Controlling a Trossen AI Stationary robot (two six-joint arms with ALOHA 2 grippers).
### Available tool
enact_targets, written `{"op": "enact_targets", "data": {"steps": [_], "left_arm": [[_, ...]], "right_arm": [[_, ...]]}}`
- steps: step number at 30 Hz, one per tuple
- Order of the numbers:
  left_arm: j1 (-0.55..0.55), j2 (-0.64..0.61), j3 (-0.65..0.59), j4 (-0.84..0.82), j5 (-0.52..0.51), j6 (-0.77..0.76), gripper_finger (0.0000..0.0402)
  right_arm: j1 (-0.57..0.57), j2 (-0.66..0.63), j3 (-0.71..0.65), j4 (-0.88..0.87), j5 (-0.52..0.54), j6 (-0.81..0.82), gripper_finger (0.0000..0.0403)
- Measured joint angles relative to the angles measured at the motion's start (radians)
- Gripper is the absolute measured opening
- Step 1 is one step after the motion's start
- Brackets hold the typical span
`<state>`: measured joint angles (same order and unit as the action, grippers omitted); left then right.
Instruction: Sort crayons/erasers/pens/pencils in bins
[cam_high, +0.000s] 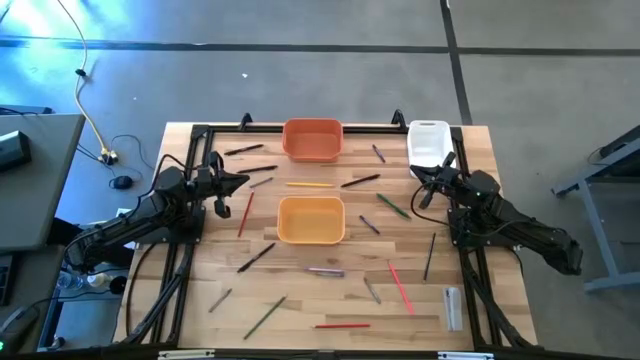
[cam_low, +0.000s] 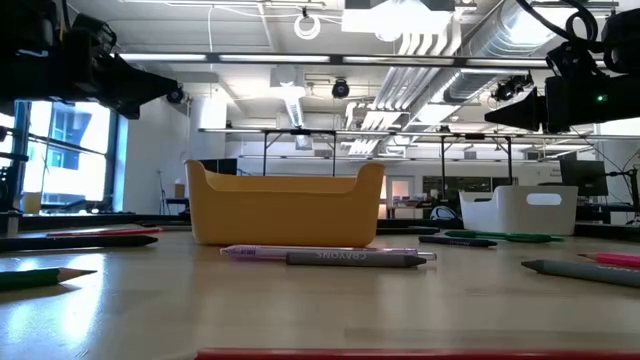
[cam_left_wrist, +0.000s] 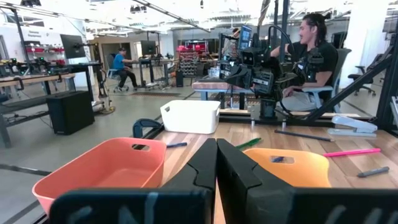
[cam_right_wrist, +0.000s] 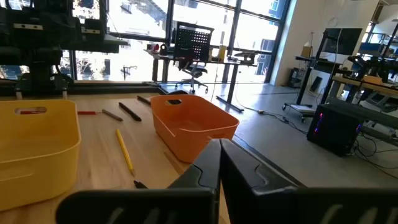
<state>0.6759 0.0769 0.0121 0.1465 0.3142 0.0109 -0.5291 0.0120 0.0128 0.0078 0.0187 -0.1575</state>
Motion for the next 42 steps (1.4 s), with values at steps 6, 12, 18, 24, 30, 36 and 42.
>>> {"op": "enact_targets", "data": {"steps": [6,12,18,24,30,36,42], "left_arm": [[0.000,0.001,0.000,0.000,0.000,0.000,0.0001],[0.000,0.001,0.000,0.000,0.000,0.000,0.0001],[0.000,0.001,0.000,0.000,0.000,0.000,0.0001],[0.000,0.001,0.000,0.000,0.000,0.000,0.0001],[0.000,0.001,0.000,0.005,0.000,0.000,0.0001],[0.000,0.001,0.000,0.010,0.000,-0.009,0.0001],[0.000,0.001,0.000,0.008,0.000,-0.143,0.0001]], "right_arm": [[0.000,0.000,0.000,0.000,0.000,0.000,0.0000],[0.000,0.000,0.000,0.000,0.000,0.000,0.0000],[0.000,0.000,0.000,0.000,0.000,0.000,0.0000],[0.000,0.000,0.000,0.000,0.000,0.000,0.0000],[0.000,0.000,0.000,0.000,0.000,0.000,0.0000],[0.000,0.000,0.000,0.000,0.000,0.000,0.0000],[0.000,0.000,0.000,0.000,0.000,0.000,0.0000]]}}
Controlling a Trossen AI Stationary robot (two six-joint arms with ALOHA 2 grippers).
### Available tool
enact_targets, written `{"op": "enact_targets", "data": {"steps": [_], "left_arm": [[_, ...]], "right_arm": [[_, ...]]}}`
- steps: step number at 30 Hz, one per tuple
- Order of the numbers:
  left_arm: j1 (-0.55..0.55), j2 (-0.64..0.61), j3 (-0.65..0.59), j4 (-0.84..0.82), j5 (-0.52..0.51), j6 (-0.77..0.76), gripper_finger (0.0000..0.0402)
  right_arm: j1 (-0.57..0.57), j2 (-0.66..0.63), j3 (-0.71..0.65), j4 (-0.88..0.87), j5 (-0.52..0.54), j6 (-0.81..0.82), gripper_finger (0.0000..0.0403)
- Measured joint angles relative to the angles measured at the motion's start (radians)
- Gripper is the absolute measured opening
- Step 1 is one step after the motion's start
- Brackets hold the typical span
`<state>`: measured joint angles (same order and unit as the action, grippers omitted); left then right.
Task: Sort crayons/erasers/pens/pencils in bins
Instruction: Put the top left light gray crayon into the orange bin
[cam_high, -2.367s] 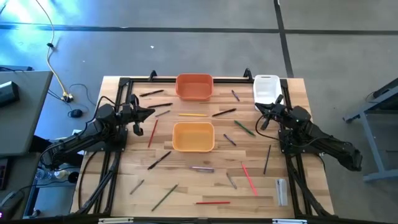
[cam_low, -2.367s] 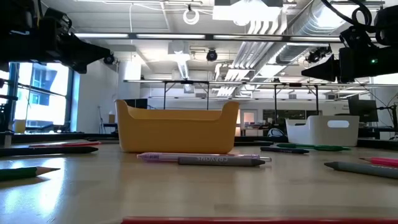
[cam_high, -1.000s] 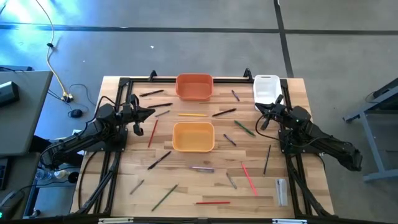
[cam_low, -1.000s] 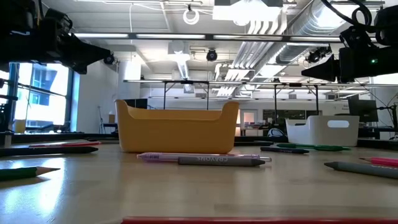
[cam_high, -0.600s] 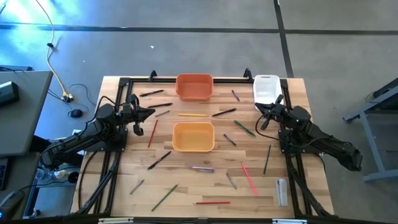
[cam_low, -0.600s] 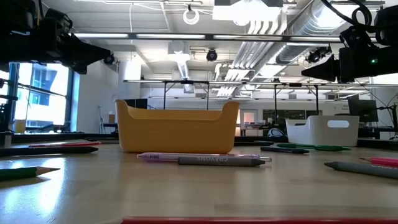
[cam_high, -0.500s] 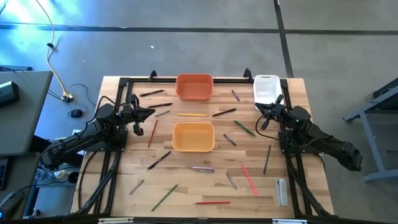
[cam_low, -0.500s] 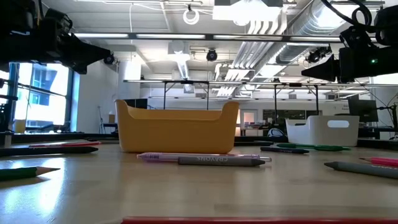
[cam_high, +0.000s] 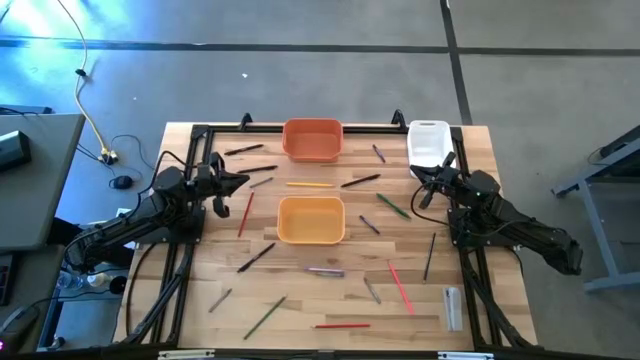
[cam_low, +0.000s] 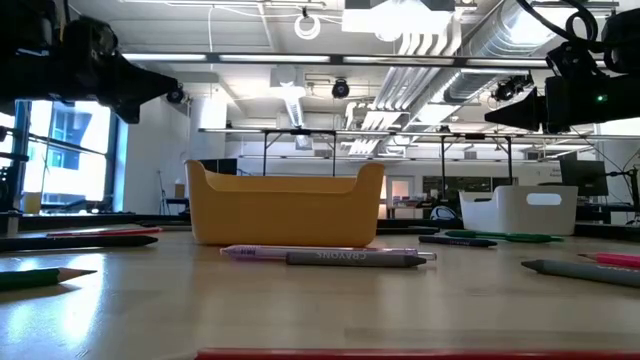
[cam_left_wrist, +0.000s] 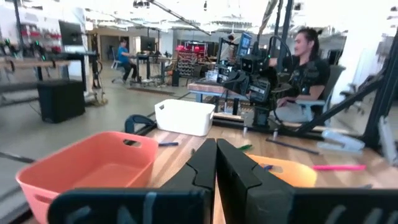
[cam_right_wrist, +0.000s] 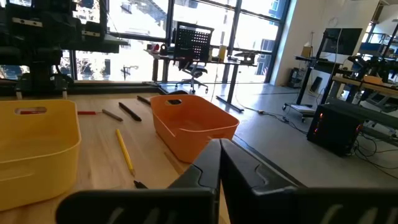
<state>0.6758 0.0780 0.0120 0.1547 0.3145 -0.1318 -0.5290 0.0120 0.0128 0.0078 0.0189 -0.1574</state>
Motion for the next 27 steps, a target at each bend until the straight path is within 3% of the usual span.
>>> {"op": "enact_targets", "data": {"steps": [10,17,23,27], "left_arm": [[0.000,0.000,0.000,0.012,0.000,-0.185,0.0001],[0.000,0.000,0.000,0.099,-0.003,-0.206,0.0001],[-0.003,0.000,0.003,0.294,0.012,-0.226,0.0001],[-0.019,0.015,0.058,0.267,0.059,-0.187,0.0000]], "right_arm": [[0.000,0.000,0.000,0.000,0.000,0.000,0.0000],[0.000,0.000,0.000,0.000,0.000,0.000,0.0000],[0.000,0.000,0.000,0.000,0.000,0.000,0.0000],[0.000,0.000,0.000,0.000,0.000,0.000,0.0000]]}}
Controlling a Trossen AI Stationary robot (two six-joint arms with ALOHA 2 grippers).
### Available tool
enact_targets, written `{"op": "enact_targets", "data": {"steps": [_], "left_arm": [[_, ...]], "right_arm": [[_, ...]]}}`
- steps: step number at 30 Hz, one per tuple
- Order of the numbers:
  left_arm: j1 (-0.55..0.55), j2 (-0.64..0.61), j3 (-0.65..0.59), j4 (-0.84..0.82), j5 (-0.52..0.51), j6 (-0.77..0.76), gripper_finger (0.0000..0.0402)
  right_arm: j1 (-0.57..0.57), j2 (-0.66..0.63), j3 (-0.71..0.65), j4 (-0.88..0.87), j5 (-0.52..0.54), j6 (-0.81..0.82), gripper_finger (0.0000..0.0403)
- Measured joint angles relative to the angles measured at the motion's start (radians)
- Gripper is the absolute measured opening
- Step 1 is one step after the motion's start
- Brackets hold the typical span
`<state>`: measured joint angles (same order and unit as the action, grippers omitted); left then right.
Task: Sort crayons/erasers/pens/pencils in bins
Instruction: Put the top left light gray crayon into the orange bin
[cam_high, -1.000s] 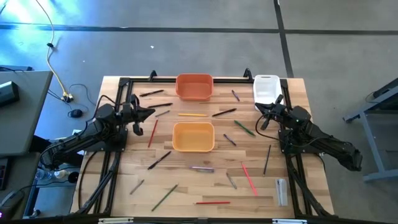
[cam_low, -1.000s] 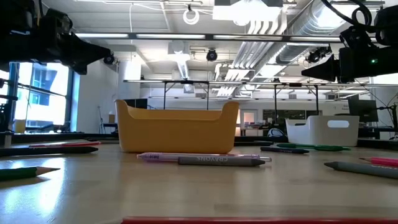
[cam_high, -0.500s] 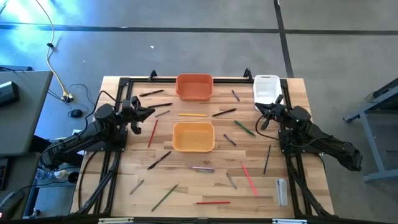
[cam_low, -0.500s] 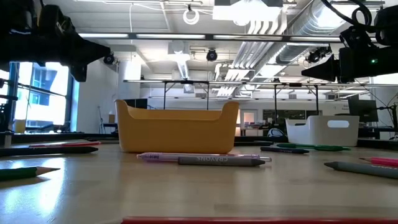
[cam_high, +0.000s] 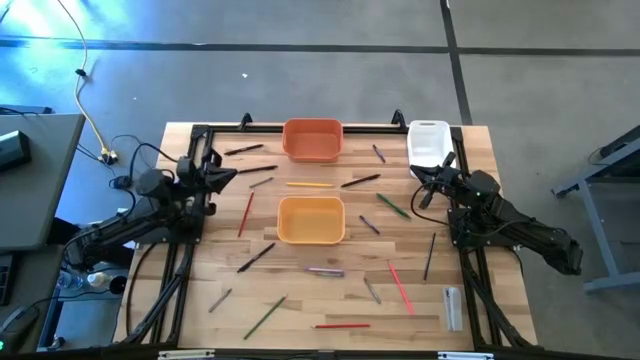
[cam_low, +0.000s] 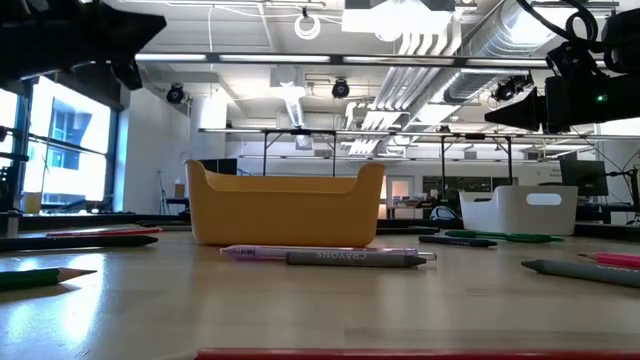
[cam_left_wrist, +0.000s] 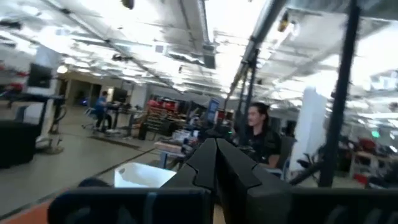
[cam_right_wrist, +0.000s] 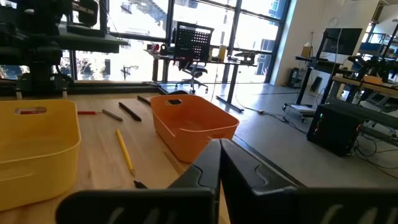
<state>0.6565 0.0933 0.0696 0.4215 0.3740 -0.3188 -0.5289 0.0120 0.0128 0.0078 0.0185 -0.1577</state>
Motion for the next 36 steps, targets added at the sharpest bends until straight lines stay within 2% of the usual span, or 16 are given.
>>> {"op": "enact_targets", "data": {"steps": [8,19,27,36], "left_arm": [[-0.078,0.137,0.110,-0.044,-0.003,0.115,0.0000],[-0.150,0.440,0.217,-0.053,-0.133,0.239,0.0000],[-0.168,0.638,0.341,-0.163,-0.203,0.317,0.0000],[-0.167,0.742,0.475,-0.361,-0.246,0.359,0.0000]], "right_arm": [[0.000,0.000,0.000,0.000,0.000,0.000,0.0000],[0.000,0.000,0.000,0.000,0.000,0.000,0.0000],[0.000,0.000,0.000,0.000,0.000,0.000,0.0000],[0.000,0.000,0.000,0.000,0.000,0.000,0.0000]]}}
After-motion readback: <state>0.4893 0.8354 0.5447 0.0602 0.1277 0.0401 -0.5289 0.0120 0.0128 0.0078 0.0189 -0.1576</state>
